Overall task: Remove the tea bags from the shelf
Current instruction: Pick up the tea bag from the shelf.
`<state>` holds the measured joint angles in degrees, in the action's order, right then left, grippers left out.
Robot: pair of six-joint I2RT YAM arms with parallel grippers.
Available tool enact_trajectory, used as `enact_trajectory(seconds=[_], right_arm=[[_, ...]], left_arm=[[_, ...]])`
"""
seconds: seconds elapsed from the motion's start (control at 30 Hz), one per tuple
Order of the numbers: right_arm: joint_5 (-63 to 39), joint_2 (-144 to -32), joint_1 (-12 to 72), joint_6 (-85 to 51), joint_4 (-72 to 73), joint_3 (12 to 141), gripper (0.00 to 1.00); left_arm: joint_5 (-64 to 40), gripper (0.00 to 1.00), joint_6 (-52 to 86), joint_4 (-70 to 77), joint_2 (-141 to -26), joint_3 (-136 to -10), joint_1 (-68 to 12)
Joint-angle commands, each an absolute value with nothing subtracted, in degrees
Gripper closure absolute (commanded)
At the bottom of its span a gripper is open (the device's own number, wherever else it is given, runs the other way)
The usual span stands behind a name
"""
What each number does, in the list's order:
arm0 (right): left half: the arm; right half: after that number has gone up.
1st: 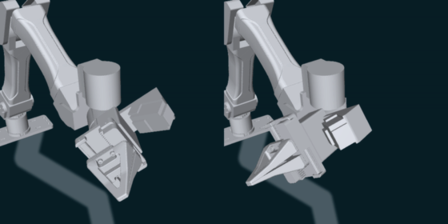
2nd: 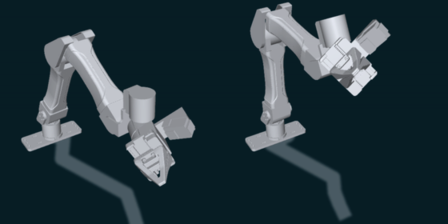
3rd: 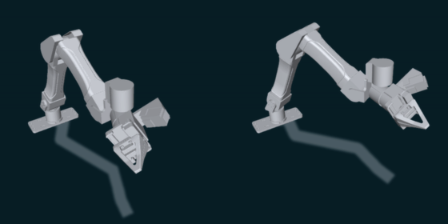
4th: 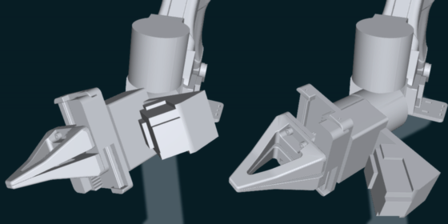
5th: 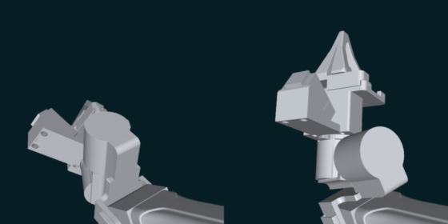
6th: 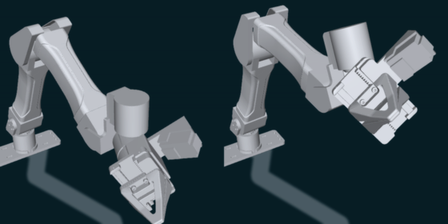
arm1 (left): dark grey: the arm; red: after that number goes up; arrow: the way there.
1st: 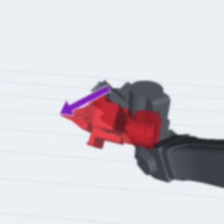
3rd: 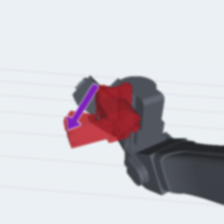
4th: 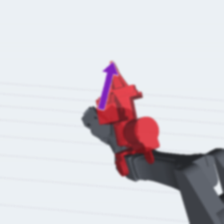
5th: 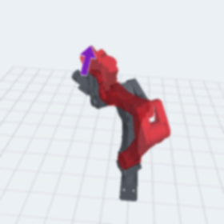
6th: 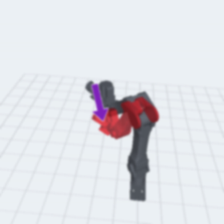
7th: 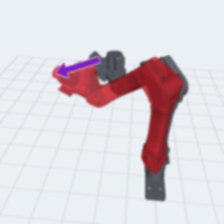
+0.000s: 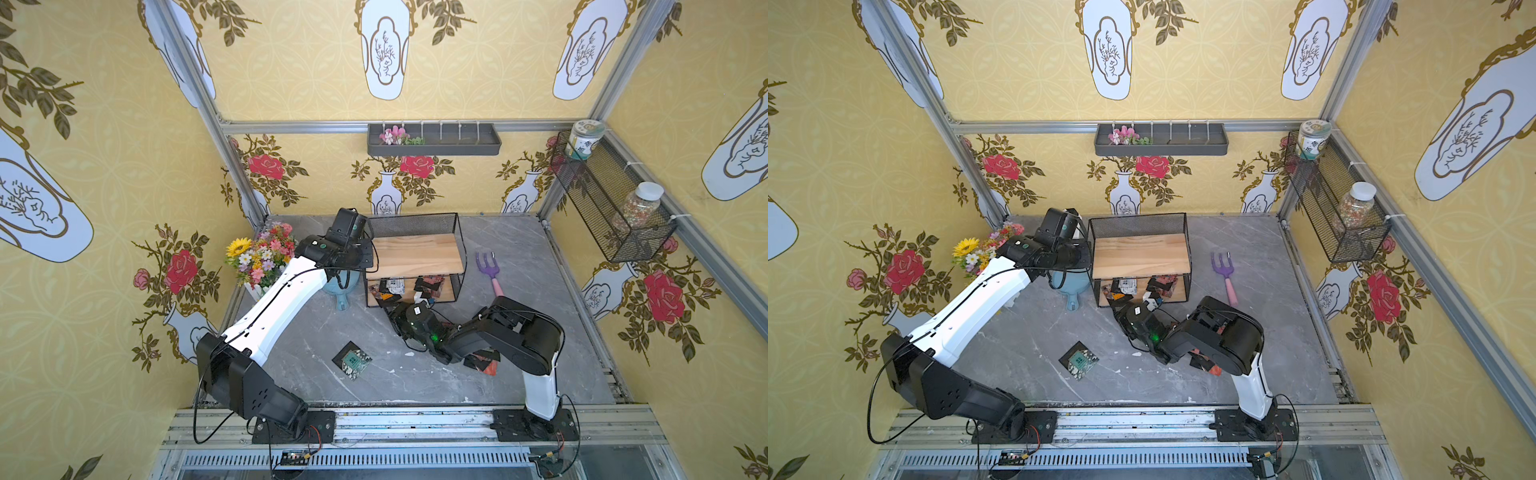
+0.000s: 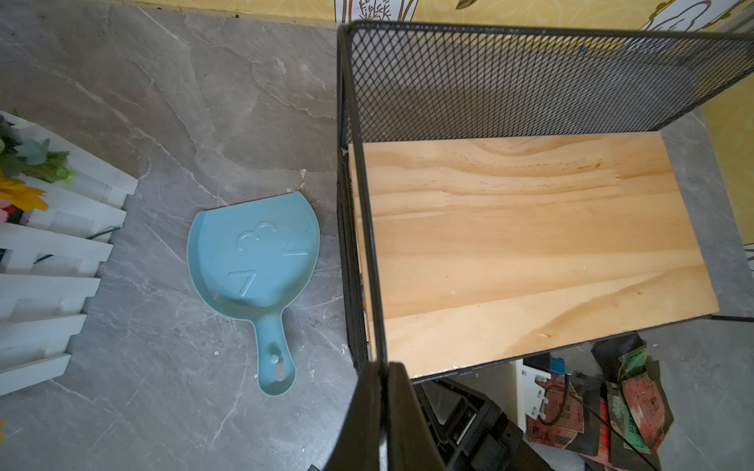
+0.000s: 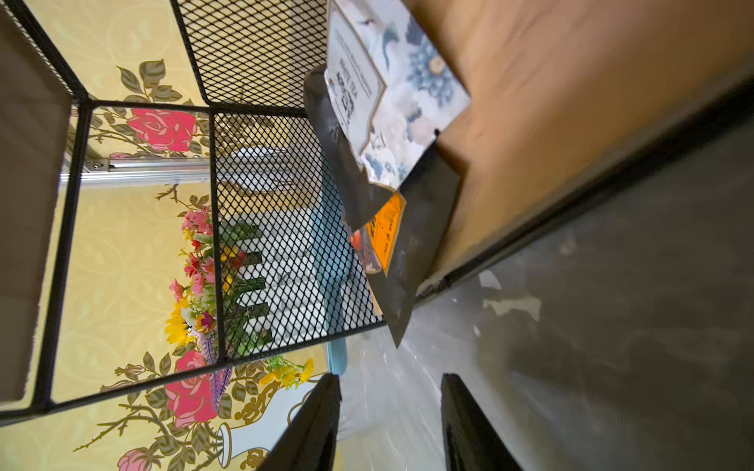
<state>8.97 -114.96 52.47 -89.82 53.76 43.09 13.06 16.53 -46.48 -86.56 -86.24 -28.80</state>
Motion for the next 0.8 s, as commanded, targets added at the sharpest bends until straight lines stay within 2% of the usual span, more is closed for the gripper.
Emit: enact_trajectory(seconds=[0.0,0.2,0.47,0.77], right_arm=[[11.9,-117.4,52.3,-91.1,59.3,43.9,0.53],[13.2,-120.7,52.0,-93.1,60.6,45.5,0.54],[14.3,-122.6,51.5,-95.7,60.2,47.6,0.68],[14.8,-122.7,51.7,-98.7,59.3,48.9,0.75]], left_arm=[[11.6,1.00,15.3,-47.4,-86.9,-86.3,-28.9],[11.4,1.00,15.0,-47.4,-86.7,-85.9,-28.9],[11.3,1.00,14.9,-47.4,-86.6,-85.6,-28.9],[11.2,1.00,15.1,-47.4,-86.7,-85.7,-28.9]])
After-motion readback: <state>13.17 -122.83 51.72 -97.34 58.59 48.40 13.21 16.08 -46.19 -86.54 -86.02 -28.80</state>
